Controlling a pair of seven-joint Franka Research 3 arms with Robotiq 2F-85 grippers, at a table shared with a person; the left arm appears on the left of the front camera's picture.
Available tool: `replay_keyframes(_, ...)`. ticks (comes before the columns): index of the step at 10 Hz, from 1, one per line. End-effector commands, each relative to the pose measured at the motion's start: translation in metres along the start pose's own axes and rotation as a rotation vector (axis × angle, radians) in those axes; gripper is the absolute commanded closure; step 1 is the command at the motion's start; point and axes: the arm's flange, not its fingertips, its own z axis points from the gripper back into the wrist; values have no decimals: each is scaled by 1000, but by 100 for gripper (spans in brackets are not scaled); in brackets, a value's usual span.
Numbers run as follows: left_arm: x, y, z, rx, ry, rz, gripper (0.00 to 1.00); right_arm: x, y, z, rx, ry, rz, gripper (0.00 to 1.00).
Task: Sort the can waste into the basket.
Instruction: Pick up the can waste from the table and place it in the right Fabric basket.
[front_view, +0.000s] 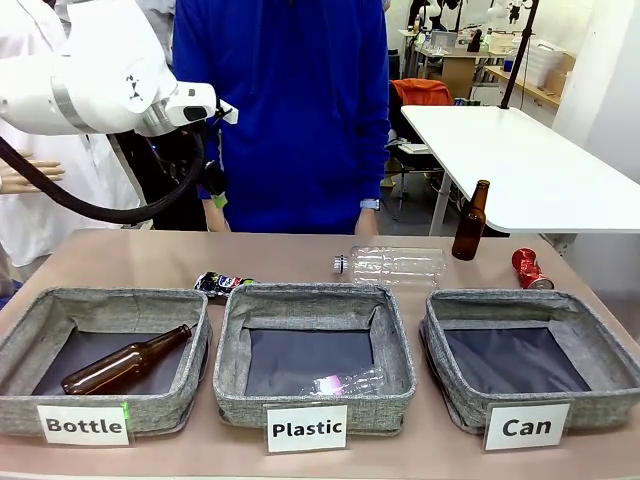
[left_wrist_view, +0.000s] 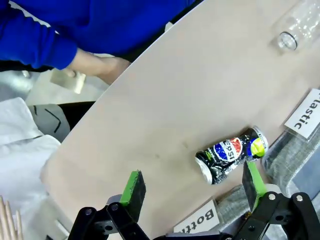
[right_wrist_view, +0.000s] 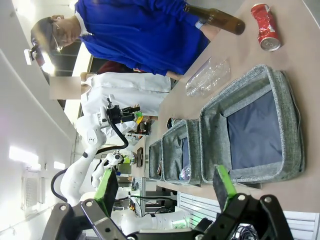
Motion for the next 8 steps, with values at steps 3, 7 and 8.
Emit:
replay_keyframes(3,-21,-5,-14,-286,-32,-590,0,1,1,0,23,-13,26,0)
replay_keyframes(7,-47,-26,-52,-226,3,-930,0,1,1,0,23,-13,26,0)
replay_keyframes(8,-44,-29,-63,-225,57,-963,0,1,1,0,23,-13,26,0)
